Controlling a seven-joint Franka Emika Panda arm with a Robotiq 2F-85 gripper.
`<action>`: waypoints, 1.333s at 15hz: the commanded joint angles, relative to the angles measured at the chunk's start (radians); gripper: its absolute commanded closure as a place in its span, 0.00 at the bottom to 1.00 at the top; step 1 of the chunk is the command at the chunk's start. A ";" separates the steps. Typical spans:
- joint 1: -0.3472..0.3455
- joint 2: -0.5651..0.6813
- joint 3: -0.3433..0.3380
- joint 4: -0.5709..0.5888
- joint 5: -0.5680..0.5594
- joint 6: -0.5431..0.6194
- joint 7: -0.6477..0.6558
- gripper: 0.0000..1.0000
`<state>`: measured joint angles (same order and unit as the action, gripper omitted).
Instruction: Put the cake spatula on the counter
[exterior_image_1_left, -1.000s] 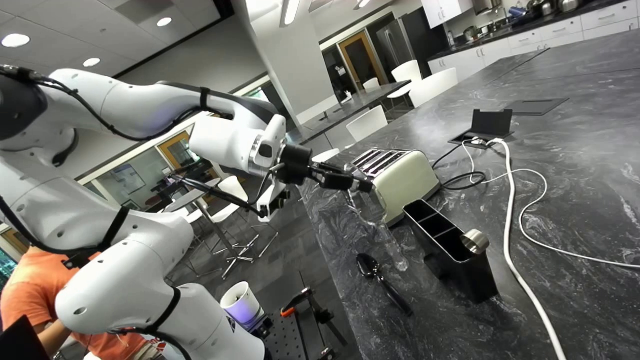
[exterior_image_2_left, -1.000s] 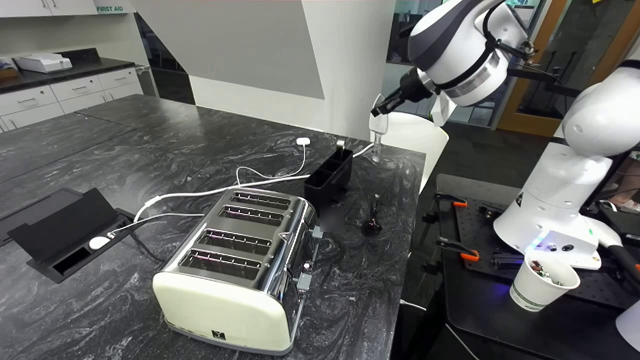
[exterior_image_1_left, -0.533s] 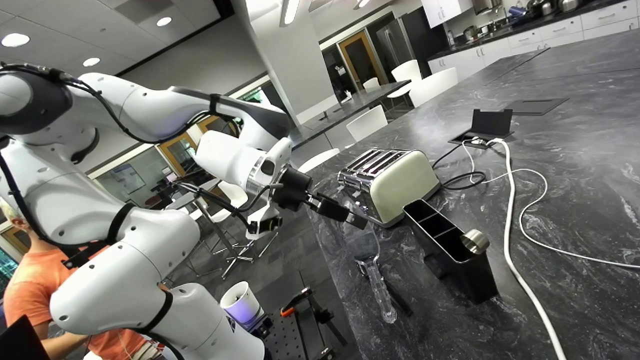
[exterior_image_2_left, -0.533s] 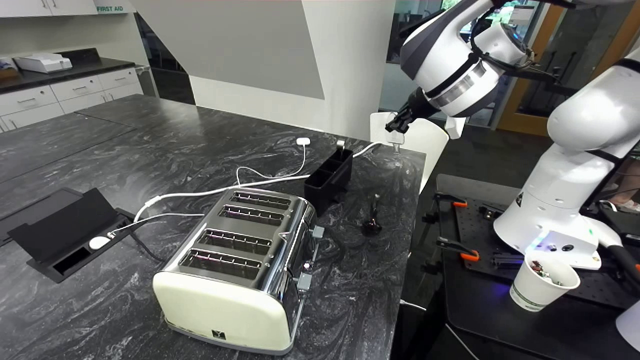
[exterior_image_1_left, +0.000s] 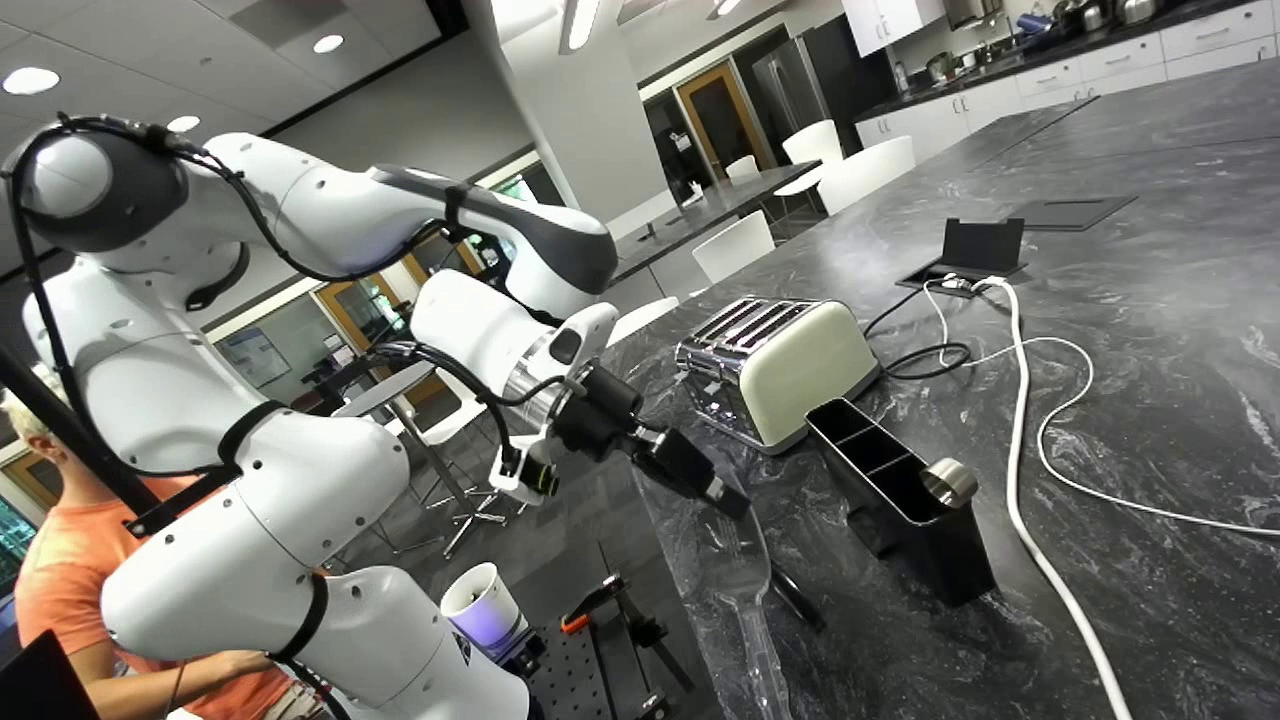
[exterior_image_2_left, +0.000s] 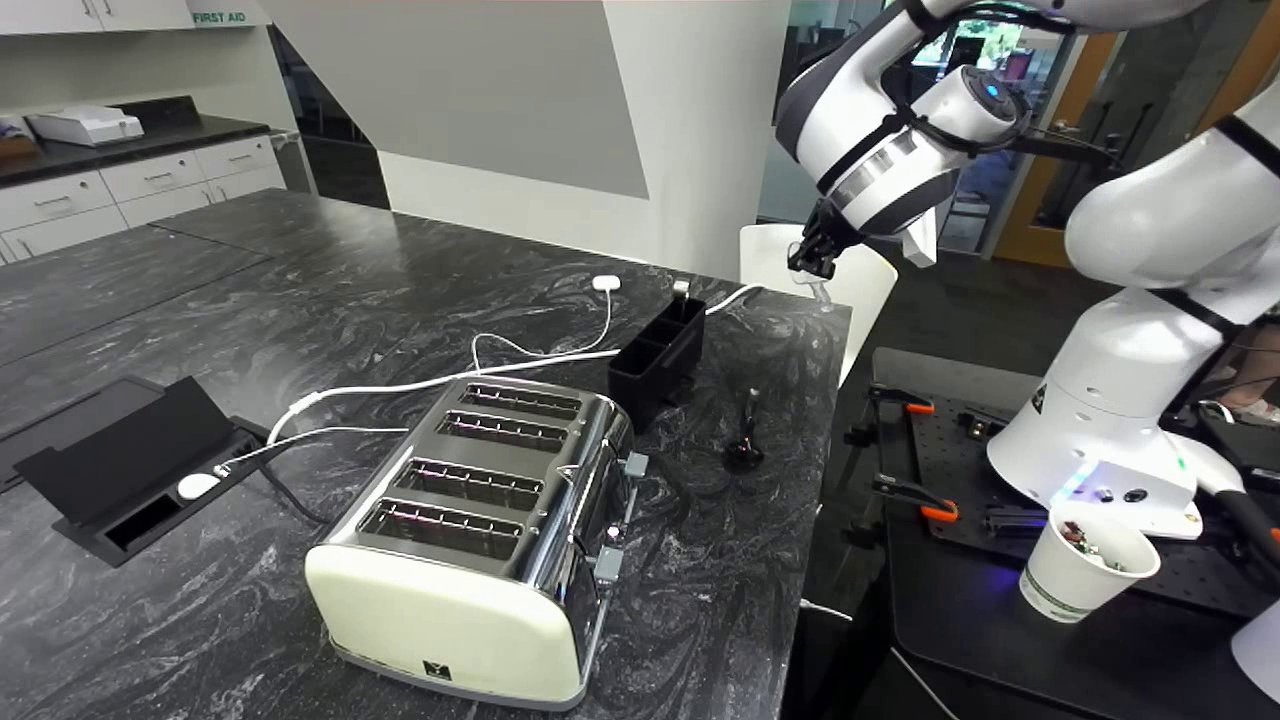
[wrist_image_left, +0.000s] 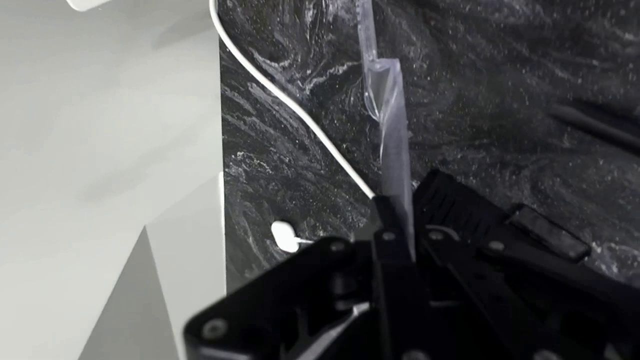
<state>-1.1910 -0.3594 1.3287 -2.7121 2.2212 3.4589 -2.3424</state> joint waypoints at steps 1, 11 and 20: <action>-0.241 -0.037 0.250 0.040 0.103 0.000 -0.214 0.99; -0.474 -0.145 0.567 0.053 0.129 -0.002 -0.257 0.99; -0.779 -0.414 0.933 0.201 -0.176 -0.052 -0.257 0.99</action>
<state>-1.9347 -0.6684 2.2175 -2.5666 2.1378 3.4513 -2.5998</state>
